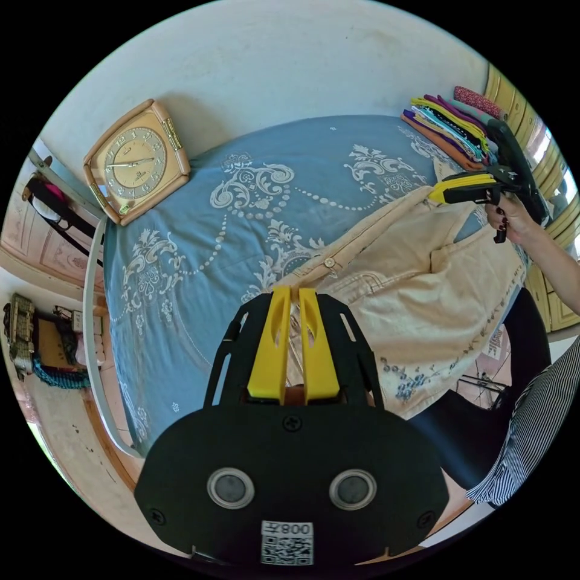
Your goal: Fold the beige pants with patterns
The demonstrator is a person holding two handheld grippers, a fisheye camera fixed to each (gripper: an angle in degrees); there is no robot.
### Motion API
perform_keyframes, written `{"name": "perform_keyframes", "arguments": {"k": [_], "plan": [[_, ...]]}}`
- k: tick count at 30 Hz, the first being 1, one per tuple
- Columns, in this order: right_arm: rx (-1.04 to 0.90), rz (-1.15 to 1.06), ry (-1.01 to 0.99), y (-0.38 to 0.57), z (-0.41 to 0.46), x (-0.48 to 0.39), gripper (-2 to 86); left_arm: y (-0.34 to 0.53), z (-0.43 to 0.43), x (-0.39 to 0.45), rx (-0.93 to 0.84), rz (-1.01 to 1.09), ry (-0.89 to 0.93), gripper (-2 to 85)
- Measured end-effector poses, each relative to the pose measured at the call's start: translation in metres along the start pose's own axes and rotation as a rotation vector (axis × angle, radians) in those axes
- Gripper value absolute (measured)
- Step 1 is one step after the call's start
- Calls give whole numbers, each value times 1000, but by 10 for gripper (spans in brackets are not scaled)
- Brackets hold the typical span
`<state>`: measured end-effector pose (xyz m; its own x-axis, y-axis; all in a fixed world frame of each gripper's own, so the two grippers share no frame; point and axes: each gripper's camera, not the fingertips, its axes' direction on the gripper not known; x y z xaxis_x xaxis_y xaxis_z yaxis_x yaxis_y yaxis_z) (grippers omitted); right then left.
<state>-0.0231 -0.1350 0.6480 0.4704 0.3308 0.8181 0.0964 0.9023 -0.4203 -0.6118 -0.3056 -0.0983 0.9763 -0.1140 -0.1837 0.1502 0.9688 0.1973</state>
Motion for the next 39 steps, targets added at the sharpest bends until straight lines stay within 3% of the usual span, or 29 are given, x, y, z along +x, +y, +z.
{"name": "perform_keyframes", "arguments": {"k": [24,39], "plan": [[-158,-84,-9,178,51,-85,13,193,-65,55,-93,7,50,11],[-294,-152,-35,269,122,-116,12,293,-63,39,-170,-47,133,10]]}}
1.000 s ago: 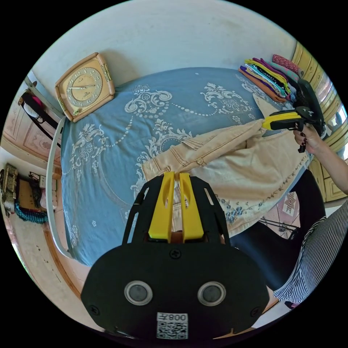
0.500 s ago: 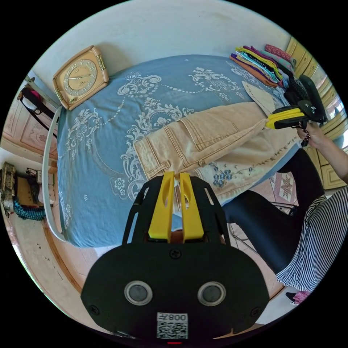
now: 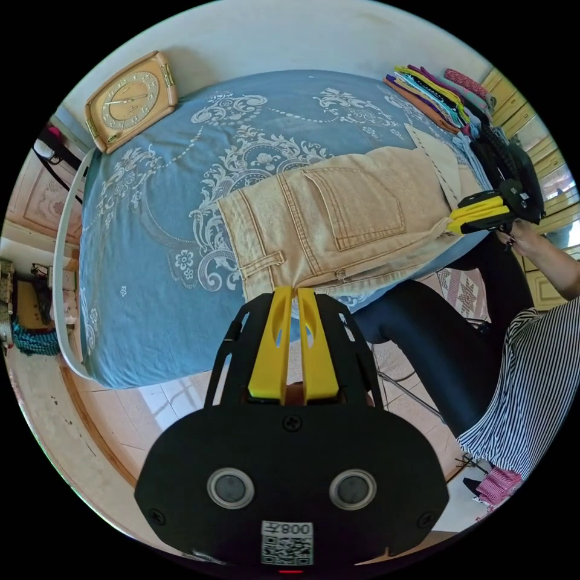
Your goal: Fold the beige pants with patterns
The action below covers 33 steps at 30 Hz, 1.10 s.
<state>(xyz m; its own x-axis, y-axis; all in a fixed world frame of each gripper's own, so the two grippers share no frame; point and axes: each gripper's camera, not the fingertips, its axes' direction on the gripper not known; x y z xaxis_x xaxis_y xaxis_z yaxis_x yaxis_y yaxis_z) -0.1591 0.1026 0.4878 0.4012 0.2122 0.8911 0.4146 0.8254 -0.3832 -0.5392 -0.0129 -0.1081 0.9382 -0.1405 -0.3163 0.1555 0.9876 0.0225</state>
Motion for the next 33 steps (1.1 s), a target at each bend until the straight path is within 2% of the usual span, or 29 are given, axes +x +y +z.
{"name": "perform_keyframes", "arguments": {"k": [12,33], "plan": [[-54,-8,-25,28,53,-1,12,50,24,-20,-33,-4,-5,8],[-91,-50,-18,60,94,0,15,123,77,-69,-50,-41,-1,12]]}}
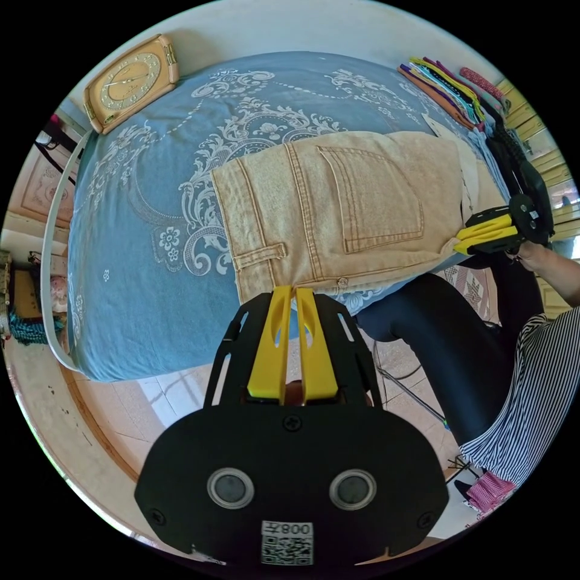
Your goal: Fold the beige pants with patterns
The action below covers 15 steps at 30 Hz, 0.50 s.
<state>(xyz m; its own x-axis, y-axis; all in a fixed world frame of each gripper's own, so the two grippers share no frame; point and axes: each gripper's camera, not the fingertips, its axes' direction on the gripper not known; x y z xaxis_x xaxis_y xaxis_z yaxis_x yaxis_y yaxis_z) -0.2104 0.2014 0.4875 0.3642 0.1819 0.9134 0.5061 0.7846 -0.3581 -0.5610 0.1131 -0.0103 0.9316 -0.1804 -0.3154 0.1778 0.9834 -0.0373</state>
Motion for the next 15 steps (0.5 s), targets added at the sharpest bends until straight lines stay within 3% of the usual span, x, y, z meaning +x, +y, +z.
{"name": "perform_keyframes", "arguments": {"k": [11,15], "plan": [[33,5,13,13,-10,-3,18,69,8,-50,212,-228,135,10],[41,12,7,15,-18,-4,18,81,20,-42,340,-257,290,6]]}}
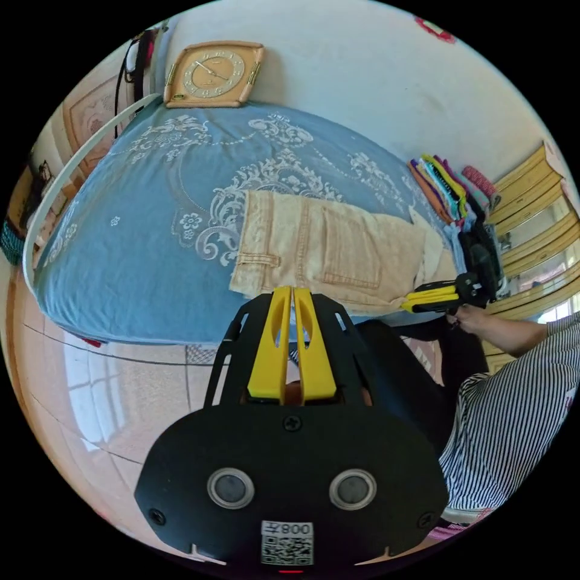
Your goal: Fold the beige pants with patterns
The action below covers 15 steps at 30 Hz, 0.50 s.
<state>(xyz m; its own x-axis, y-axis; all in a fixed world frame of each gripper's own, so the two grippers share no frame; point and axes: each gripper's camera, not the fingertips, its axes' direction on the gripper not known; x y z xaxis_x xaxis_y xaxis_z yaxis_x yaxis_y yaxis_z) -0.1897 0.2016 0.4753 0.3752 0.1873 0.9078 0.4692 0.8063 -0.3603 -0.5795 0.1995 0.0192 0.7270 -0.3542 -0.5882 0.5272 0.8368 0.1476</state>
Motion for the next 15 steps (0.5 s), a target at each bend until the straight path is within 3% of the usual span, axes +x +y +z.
{"name": "perform_keyframes", "arguments": {"k": [4,8,15], "plan": [[6,-1,13,1,-9,-3,18,2,50,29,-49,83,105,4],[5,3,19,0,-23,-6,20,9,98,35,-169,104,44,3],[28,21,-33,0,-58,-7,24,24,127,13,-136,99,59,2]]}}
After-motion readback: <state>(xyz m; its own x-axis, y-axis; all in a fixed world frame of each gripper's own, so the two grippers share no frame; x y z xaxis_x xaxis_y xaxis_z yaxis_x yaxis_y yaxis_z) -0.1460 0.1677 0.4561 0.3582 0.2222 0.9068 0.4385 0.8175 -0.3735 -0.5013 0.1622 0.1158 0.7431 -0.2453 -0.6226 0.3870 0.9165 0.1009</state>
